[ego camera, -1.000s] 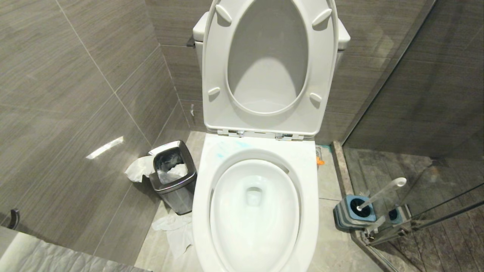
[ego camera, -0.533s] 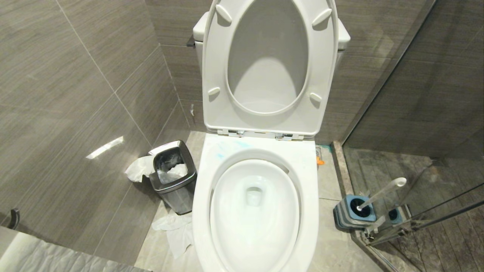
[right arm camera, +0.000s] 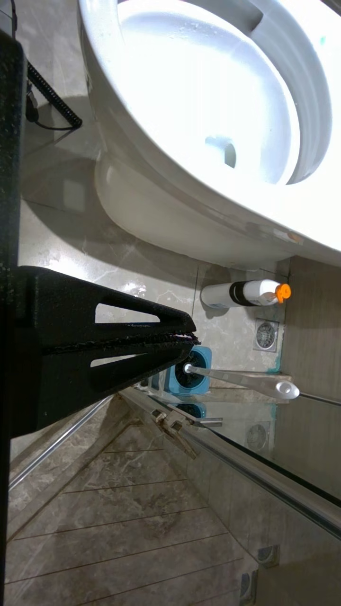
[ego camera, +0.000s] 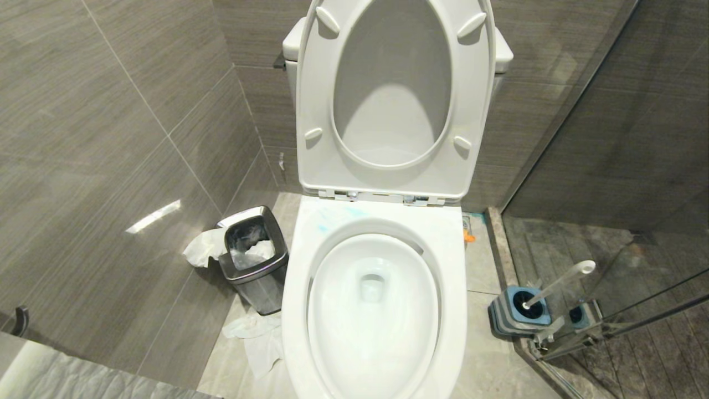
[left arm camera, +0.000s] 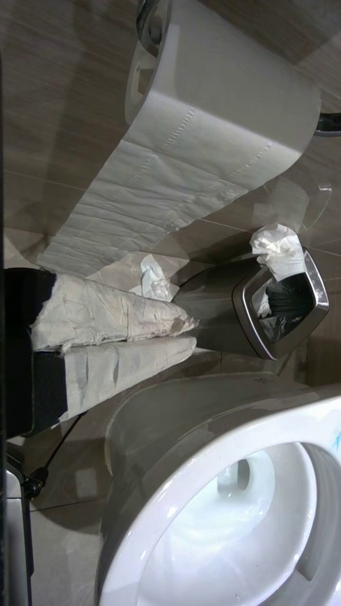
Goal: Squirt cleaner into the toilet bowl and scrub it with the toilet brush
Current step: Pour in the cleaning agent
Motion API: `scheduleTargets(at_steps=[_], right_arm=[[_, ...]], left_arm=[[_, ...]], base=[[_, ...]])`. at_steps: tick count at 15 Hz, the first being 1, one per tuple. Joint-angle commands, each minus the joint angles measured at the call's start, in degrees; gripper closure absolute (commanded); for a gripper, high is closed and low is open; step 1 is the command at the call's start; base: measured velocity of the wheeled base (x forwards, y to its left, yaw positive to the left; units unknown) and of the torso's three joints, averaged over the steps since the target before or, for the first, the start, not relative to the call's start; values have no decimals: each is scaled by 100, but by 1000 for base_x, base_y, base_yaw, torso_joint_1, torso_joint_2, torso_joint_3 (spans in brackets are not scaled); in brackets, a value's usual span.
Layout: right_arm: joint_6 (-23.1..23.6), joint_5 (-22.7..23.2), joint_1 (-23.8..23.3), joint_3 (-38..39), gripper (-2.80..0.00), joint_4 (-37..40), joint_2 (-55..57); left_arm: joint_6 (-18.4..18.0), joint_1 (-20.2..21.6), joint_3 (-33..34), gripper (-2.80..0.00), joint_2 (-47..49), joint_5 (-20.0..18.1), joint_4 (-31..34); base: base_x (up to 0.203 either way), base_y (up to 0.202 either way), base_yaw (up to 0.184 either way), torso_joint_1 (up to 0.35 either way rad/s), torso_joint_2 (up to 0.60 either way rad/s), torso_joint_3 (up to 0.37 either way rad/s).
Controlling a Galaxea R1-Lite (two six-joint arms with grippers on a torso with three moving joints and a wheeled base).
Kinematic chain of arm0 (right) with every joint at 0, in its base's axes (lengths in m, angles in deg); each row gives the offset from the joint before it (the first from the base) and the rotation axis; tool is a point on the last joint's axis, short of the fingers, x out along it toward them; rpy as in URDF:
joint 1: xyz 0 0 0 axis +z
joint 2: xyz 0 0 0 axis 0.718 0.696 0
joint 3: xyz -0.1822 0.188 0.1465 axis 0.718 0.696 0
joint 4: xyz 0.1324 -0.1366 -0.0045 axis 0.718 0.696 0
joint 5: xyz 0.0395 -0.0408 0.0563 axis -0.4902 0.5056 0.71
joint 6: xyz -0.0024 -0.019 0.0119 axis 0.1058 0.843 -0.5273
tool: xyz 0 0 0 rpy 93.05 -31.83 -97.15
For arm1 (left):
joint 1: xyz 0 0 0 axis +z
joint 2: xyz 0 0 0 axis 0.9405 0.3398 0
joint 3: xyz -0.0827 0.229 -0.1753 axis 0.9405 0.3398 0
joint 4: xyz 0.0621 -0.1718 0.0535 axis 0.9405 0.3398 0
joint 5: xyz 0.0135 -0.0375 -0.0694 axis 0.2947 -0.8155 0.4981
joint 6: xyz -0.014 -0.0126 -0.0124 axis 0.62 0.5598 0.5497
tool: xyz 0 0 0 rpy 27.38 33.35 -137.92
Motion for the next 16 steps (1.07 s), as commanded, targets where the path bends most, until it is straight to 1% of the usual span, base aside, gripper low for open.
scheduleTargets(at_steps=[1,16], right_arm=[[-1,0,2,0,0,-3,5],[-1,0,2,0,0,6,5]], left_arm=[[7,1,0,0,11,4,5],[-18,1,0,0,11,4,-3]], base=[[0,0,0,0,0,0],[0,0,0,0,0,0]])
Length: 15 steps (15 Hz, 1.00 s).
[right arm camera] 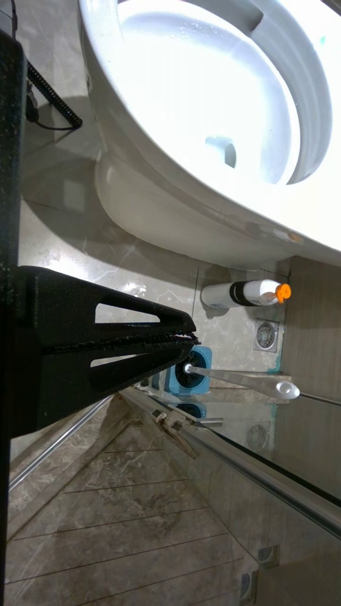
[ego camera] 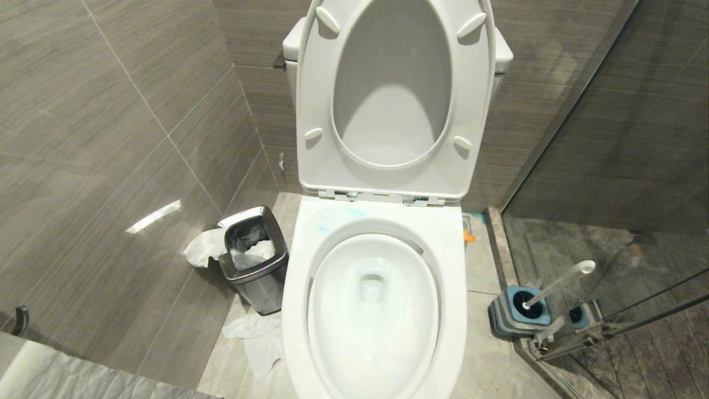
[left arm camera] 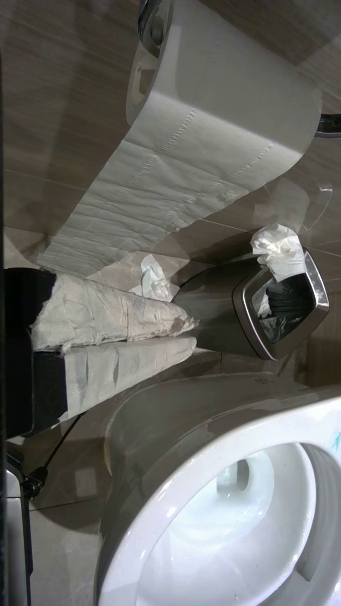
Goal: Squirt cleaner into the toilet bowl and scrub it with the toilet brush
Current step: Pour in the cleaning agent
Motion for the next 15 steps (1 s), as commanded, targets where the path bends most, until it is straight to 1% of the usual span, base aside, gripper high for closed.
scheduleTargets(at_steps=[1,6,15], right_arm=[[-1,0,2,-1,0,-4,5],[-1,0,2,0,0,4,5],[8,0,2,-1,0,4,5]], left_arm=[[-53,1,0,0,9,-9,-6],[-27,1,0,0,9,35,2],[-46,1,0,0,9,61,2]], base=[[0,0,0,0,0,0],[0,0,0,1,0,-12],[0,0,0,2,3,-179]])
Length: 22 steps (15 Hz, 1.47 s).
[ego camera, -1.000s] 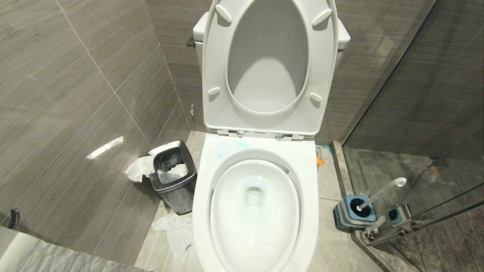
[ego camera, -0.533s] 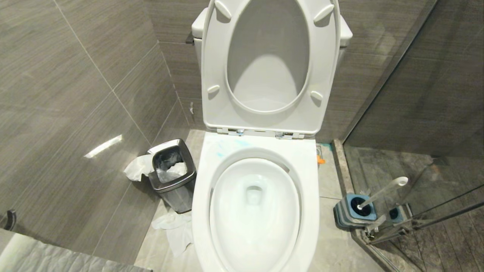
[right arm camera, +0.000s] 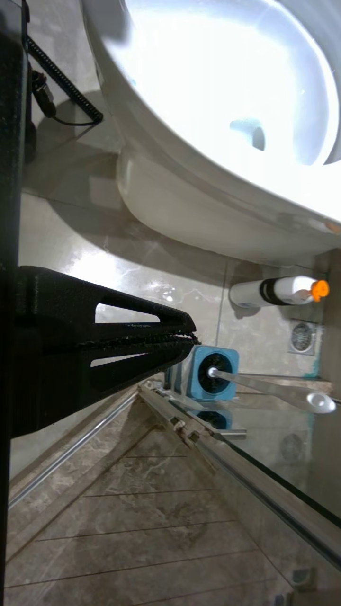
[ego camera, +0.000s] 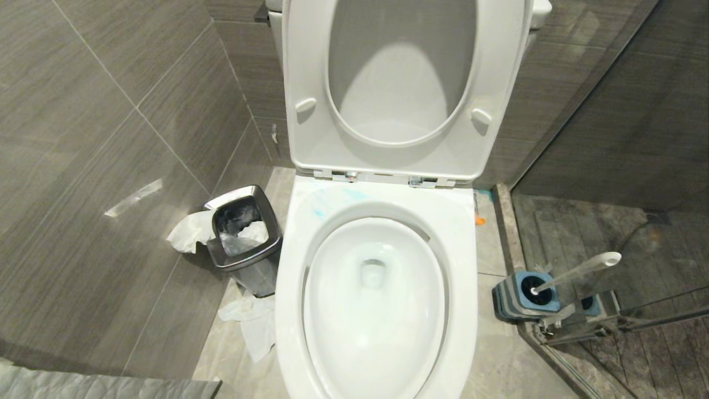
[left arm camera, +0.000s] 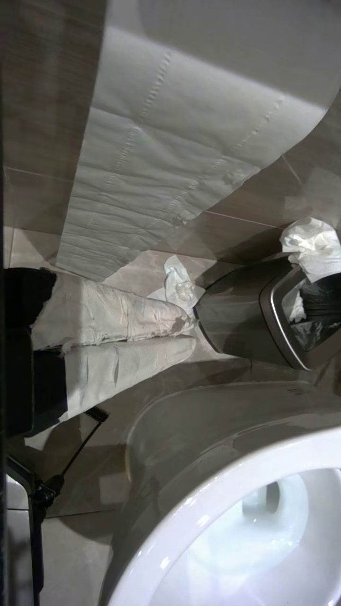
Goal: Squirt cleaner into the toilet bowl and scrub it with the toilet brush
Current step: Pour in the cleaning agent
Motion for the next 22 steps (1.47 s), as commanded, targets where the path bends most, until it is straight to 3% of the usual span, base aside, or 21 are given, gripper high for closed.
scheduleTargets(at_steps=[1,22], right_arm=[[7,0,2,2,0,4,5],[-11,0,2,-6,0,4,5]], left_arm=[[-10,1,0,0,9,-3,0],[-10,1,0,0,9,-3,0]], base=[[0,0,0,3,-2,-193],[0,0,0,3,1,-198]])
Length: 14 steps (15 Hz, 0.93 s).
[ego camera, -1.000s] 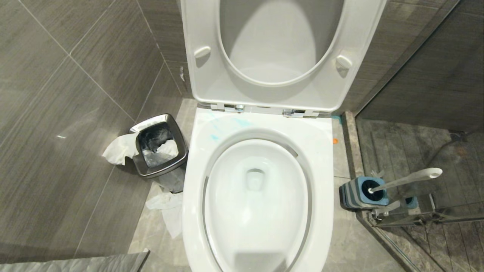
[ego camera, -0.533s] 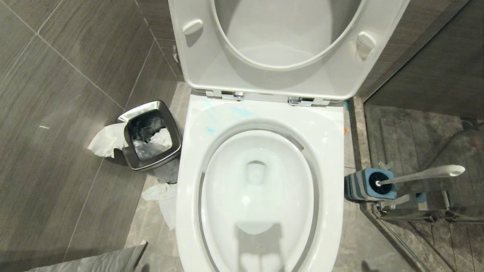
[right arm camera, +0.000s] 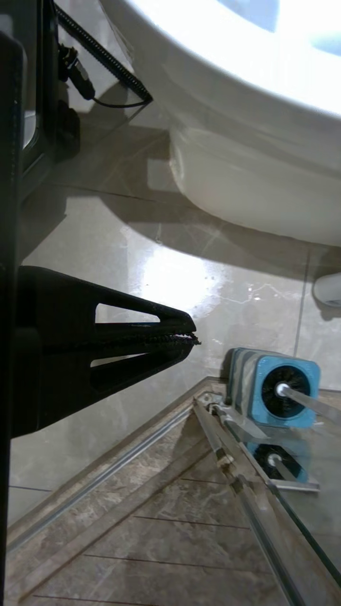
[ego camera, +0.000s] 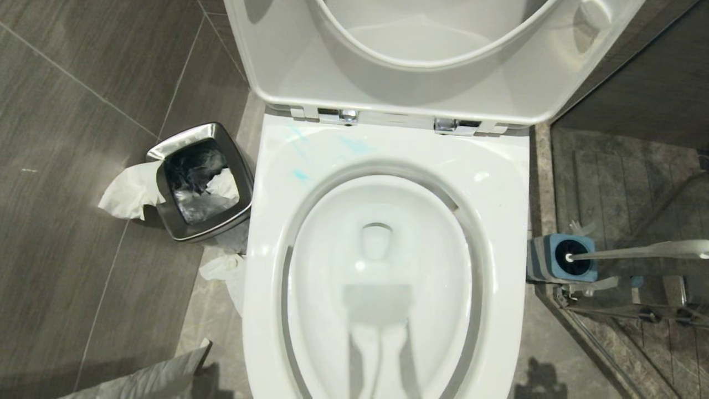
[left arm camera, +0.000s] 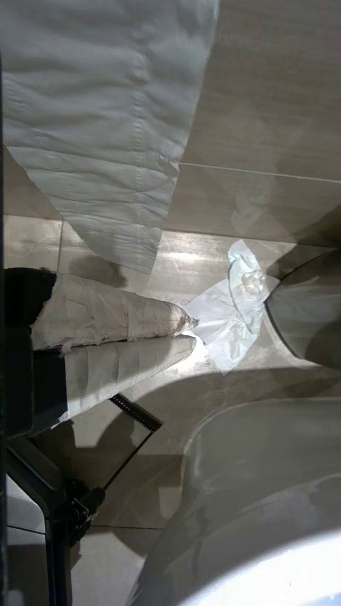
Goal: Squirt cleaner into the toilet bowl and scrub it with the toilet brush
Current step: Pour in the cleaning agent
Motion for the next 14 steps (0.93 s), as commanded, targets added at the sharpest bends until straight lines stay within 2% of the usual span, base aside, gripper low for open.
scheduleTargets(at_steps=[1,9,14], right_arm=[[-3,1,2,1,0,-8,5],[5,1,2,10,0,1,5],[40,-38,2,-124,0,280,5]], left_arm=[[-2,1,0,0,9,-3,3],[-28,1,0,0,9,-38,3],[-28,1,0,0,9,-47,3]], base=[[0,0,0,7,2,-197],[0,0,0,4,3,-196],[0,0,0,2,3,-45]])
